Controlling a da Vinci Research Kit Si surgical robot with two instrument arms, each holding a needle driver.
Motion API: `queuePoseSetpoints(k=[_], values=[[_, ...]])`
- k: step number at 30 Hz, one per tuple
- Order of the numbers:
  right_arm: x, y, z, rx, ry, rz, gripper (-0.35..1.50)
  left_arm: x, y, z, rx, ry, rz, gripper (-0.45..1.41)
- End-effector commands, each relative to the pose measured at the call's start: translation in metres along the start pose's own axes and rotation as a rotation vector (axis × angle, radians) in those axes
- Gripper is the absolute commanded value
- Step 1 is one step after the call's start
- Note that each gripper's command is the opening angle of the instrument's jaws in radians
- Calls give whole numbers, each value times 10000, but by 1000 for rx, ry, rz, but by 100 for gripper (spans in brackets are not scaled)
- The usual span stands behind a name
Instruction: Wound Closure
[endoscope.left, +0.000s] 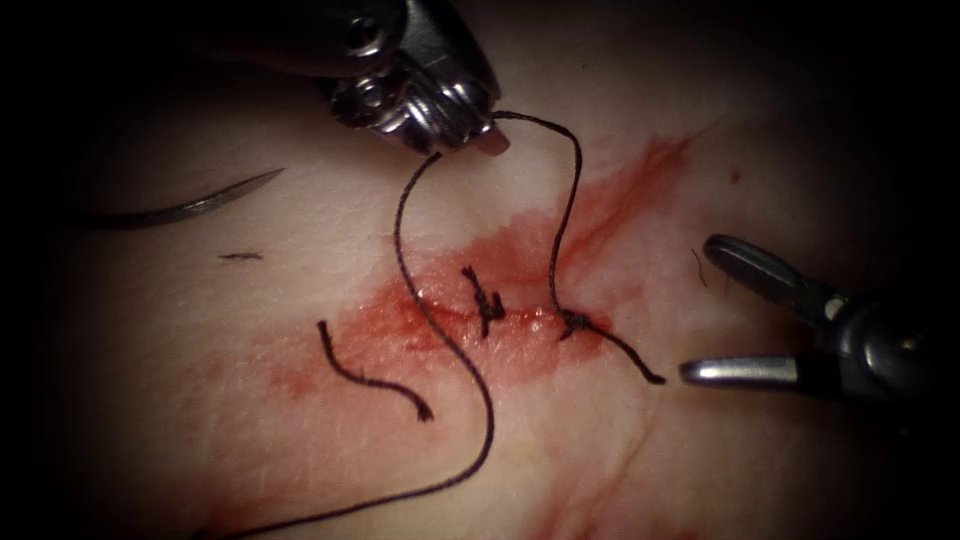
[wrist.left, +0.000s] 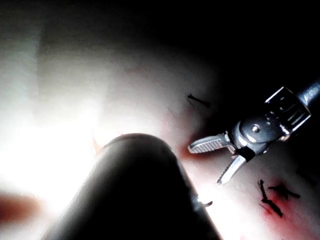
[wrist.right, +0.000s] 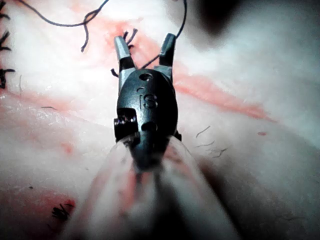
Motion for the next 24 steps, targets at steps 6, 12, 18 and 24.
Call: queuePoseSetpoints(k=[6,12,18,24], values=[[-5,-1,12,-11,-38,116,116,15,9,-3,-1,49,-14,-45],[-31,-18,33,-8,-30,196,106,27,17,-20,-6,102,-18,-45],[-43,-23,42,23,-119,222,104,36,23,-36,-19,149,-5,-45],[-37,-21,50,8,-157,226,101,41,30,-48,-42,164,1,-45]])
